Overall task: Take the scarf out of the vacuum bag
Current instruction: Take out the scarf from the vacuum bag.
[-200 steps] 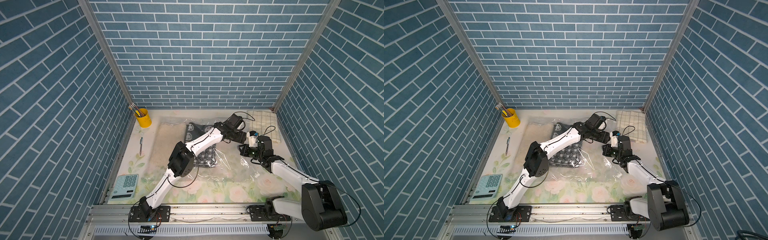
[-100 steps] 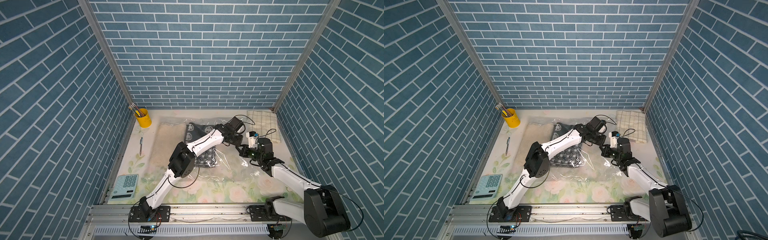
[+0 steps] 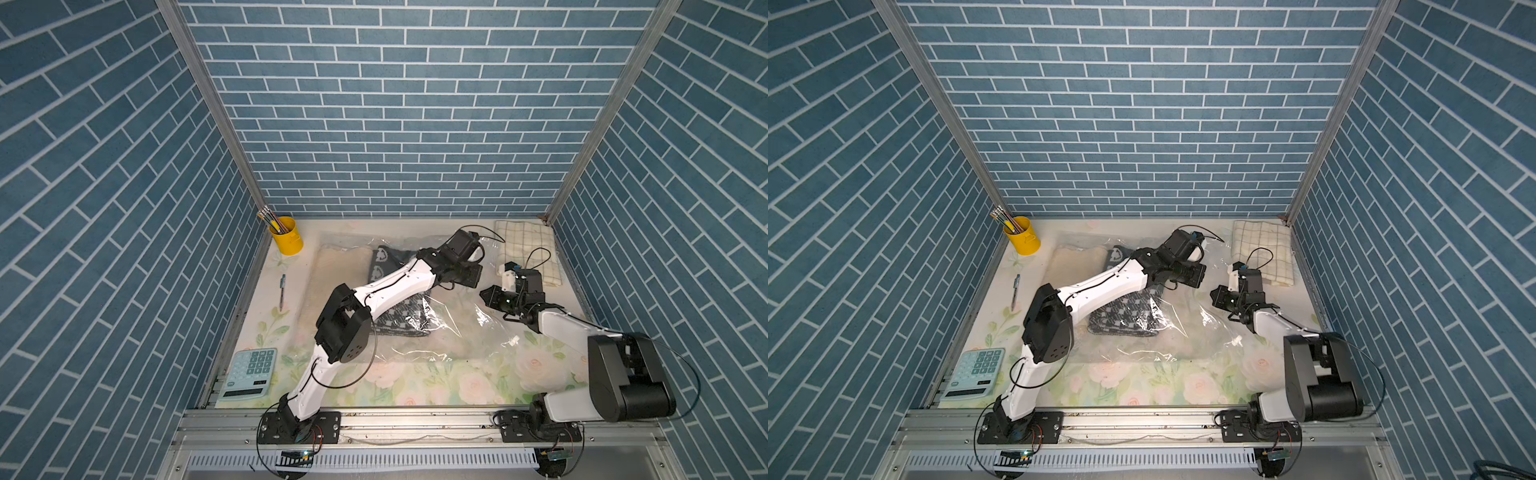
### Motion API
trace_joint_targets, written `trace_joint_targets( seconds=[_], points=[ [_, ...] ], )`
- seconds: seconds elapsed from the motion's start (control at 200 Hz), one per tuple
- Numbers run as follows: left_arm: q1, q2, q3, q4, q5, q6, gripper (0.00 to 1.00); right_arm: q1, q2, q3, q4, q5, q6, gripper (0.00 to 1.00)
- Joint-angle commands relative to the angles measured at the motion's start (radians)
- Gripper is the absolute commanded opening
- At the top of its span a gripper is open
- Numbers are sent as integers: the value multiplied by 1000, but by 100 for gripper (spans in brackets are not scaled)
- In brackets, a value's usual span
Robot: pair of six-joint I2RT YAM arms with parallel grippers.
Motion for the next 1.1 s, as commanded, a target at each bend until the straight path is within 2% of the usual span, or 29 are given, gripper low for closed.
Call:
trace_joint_targets(
  seconds=[0.0, 0.24, 0.355, 0.5, 0.64, 0.845, 0.955, 1.01, 1.095],
  points=[
    [-5, -62, -16, 84, -5, -5, 0, 23, 71, 56, 87, -119, 9, 19],
    [-5, -92, -67, 141, 12, -7, 0, 51, 155, 83, 168, -325, 42, 31],
    [-5, -102, -95, 185, 25, -11, 0, 69, 174, 80, 182, -372, 49, 35],
    [-5, -107, -109, 225, 34, -10, 0, 99, 215, 71, 201, -385, 66, 39],
    [-5, -112, -117, 256, 33, -6, 0, 145, 253, 72, 229, -400, 87, 48],
    [-5, -111, -89, 259, 32, -2, 0, 184, 250, 70, 242, -352, 119, 53],
    [-5, -131, -121, 321, 55, -20, 0, 187, 259, 51, 294, -345, 165, 62],
    [-6, -135, -117, 328, 61, -20, 0, 198, 271, 48, 329, -360, 187, 72],
    [-8, -144, -118, 339, 56, -21, 0, 213, 279, 54, 327, -335, 184, 75]
  ],
)
